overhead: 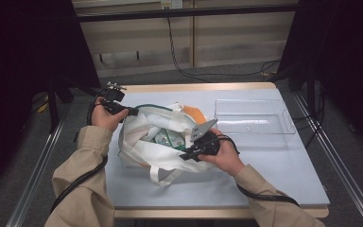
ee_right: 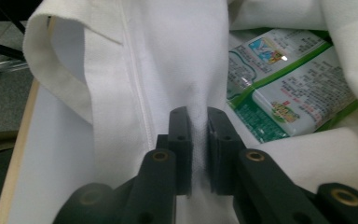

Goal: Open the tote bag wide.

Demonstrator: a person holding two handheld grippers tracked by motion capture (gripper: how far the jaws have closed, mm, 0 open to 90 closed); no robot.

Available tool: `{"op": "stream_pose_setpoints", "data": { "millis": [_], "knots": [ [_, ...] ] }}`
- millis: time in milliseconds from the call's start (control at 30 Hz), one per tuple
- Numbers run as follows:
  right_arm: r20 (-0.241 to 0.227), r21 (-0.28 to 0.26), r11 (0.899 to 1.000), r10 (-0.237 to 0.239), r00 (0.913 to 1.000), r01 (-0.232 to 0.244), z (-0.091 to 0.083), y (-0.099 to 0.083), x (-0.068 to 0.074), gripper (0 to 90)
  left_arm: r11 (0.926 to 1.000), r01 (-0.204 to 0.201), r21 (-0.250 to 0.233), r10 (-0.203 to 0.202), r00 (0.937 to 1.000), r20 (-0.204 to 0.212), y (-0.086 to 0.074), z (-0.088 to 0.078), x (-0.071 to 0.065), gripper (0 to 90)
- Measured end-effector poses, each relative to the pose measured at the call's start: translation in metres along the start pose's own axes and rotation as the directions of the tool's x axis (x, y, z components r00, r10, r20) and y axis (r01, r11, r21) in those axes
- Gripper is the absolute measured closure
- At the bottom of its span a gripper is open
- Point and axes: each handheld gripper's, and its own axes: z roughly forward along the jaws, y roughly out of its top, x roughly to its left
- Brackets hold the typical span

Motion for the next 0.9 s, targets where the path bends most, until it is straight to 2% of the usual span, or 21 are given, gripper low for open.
{"op": "stream_pose_setpoints", "data": {
  "millis": [33,167,200,267,433,633,833,900],
  "knots": [
    [-0.006,0.000,1.000,0.003,1.0000,-0.003,0.000,-0.001,0.001,84.2,0.9999,-0.010,0.008,0.010,0.9999,-0.004,0.000,0.000,0.002,83.5],
    [-0.006,-0.007,1.000,0.001,1.0000,-0.001,-0.001,-0.005,0.008,85.5,0.9997,0.023,-0.004,-0.023,0.9997,-0.009,-0.003,0.004,0.005,83.7],
    [-0.001,-0.009,1.000,0.000,1.0000,0.000,-0.002,-0.006,0.010,85.6,0.9999,0.011,0.002,-0.011,0.9999,-0.008,-0.004,0.005,0.008,83.7],
    [-0.001,-0.013,1.000,0.005,1.0000,-0.005,-0.002,-0.009,0.012,86.2,0.9999,0.014,-0.002,-0.014,0.9998,-0.011,-0.005,0.006,0.008,83.7],
    [0.001,-0.005,1.000,-0.016,0.9999,0.016,0.004,-0.018,0.018,86.7,0.9997,0.023,-0.008,-0.023,0.9994,-0.025,-0.005,0.009,0.007,83.8],
    [-0.001,-0.011,1.000,-0.015,0.9999,0.015,0.010,-0.028,0.022,86.8,0.9999,0.017,-0.001,-0.017,0.9989,-0.044,-0.006,0.011,0.007,83.8],
    [0.003,0.010,0.999,-0.031,0.9995,0.031,0.014,-0.031,0.024,87.1,0.9995,0.031,-0.005,-0.031,0.9983,-0.050,-0.010,0.015,0.009,83.8],
    [0.006,0.018,0.999,-0.037,0.9993,0.037,0.015,-0.032,0.026,87.2,0.9998,0.019,0.008,-0.018,0.9988,-0.045,-0.011,0.015,0.013,83.8]
  ]
}}
